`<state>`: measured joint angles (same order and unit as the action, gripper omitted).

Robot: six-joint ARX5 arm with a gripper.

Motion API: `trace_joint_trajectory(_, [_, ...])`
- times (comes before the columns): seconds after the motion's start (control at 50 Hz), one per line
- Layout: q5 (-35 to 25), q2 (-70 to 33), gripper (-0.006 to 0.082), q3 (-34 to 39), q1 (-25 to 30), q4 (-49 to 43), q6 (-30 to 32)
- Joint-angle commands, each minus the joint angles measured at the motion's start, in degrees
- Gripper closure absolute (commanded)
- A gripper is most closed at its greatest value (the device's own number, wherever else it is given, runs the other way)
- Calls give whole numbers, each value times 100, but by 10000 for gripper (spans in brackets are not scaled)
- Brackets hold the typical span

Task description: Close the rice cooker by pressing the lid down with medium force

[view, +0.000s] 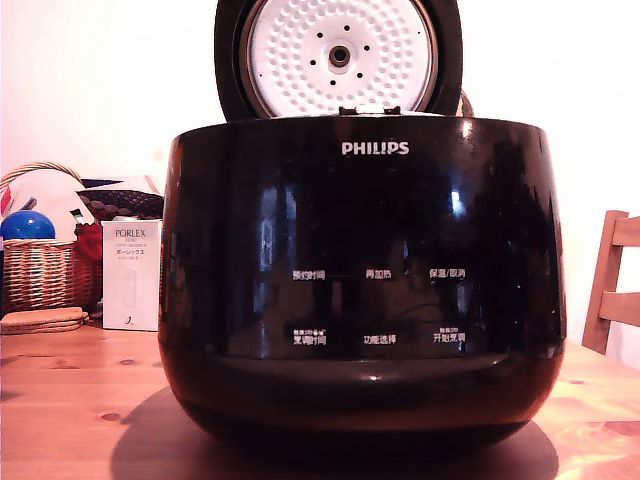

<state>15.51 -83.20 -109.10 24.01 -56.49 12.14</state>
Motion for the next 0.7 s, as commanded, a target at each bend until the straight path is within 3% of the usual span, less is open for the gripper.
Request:
trace_joint_trajectory(0.0, [-4, -7, 788, 11, -114, 50, -20])
trace_joint_trajectory(0.48, [-92, -9, 788, 11, -116, 337, -31])
trace_joint_trajectory(0.68, [-1233, -192, 788, 11, -317, 1032, -142])
